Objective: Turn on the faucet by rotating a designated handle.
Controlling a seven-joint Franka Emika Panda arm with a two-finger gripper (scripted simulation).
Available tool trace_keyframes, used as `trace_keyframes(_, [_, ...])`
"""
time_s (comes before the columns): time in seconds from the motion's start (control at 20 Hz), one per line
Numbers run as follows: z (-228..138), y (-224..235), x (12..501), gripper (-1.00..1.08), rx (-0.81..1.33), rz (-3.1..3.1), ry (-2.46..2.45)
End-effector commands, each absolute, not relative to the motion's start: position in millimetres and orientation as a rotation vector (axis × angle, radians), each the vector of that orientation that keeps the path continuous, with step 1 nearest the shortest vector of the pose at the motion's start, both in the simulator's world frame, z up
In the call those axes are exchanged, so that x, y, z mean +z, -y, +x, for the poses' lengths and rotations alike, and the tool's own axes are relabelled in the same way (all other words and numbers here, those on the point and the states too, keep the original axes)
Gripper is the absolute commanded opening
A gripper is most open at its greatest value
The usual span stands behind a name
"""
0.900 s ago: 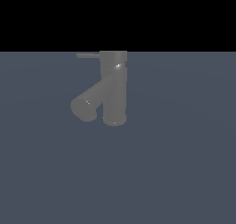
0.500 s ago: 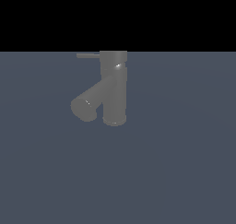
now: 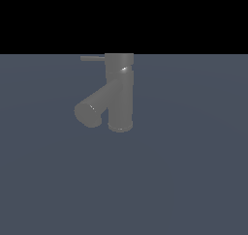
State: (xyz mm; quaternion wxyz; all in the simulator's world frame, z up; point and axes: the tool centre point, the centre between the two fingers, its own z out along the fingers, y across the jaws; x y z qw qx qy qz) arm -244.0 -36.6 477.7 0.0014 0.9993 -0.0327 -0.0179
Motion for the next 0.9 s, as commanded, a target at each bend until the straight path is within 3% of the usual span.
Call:
trace_keyframes(0.0, [-240.4,36.0,477.6,-1.0,-0.057,3.14,0.125])
trace_keyframes(0.85, [-170.4,20.7,469.6,-1.0,-0.095,3.162,0.581])
